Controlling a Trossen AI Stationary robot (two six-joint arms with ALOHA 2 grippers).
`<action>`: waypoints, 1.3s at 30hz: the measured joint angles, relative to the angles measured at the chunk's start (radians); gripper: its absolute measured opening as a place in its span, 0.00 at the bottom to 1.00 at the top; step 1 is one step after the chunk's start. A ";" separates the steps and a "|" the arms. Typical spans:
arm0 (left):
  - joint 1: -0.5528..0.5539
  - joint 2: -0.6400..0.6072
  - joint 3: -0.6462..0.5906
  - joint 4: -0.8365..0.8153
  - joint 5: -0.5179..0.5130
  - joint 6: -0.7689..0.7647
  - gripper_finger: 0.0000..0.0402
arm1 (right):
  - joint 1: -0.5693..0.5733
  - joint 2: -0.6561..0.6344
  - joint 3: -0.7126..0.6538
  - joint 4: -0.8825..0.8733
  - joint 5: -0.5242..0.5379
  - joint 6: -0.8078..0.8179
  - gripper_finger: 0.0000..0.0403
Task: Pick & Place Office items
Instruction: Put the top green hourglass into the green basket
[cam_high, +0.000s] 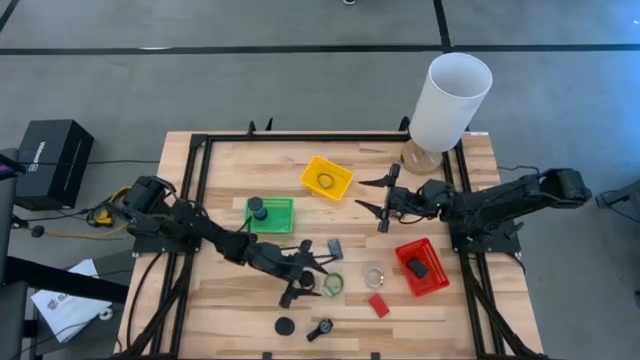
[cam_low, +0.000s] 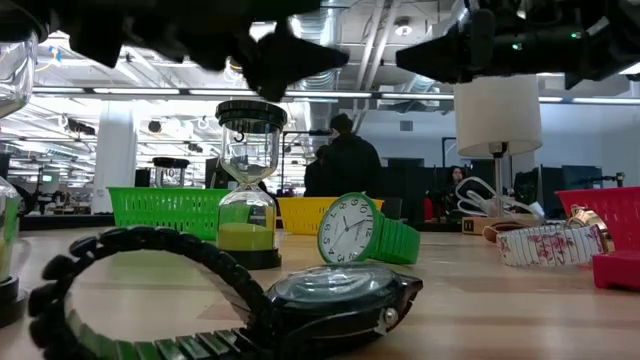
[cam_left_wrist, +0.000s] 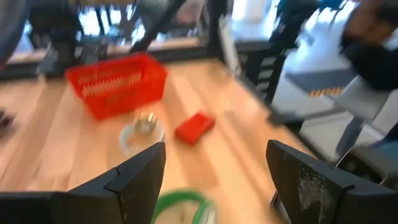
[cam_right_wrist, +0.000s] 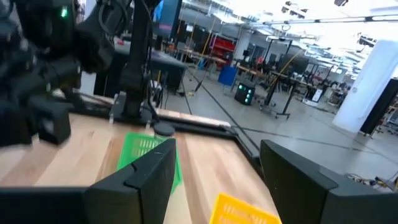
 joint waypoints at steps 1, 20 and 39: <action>0.001 0.000 0.000 -0.022 -0.009 -0.002 0.69 | 0.000 0.013 0.005 0.003 0.000 0.000 0.55; -0.034 -0.002 -0.001 -0.164 -0.127 -0.039 0.68 | 0.022 0.193 0.134 -0.016 -0.019 0.000 0.55; -0.032 -0.002 -0.047 -0.162 -0.129 -0.048 0.67 | 0.040 0.187 0.134 -0.008 -0.019 -0.011 0.55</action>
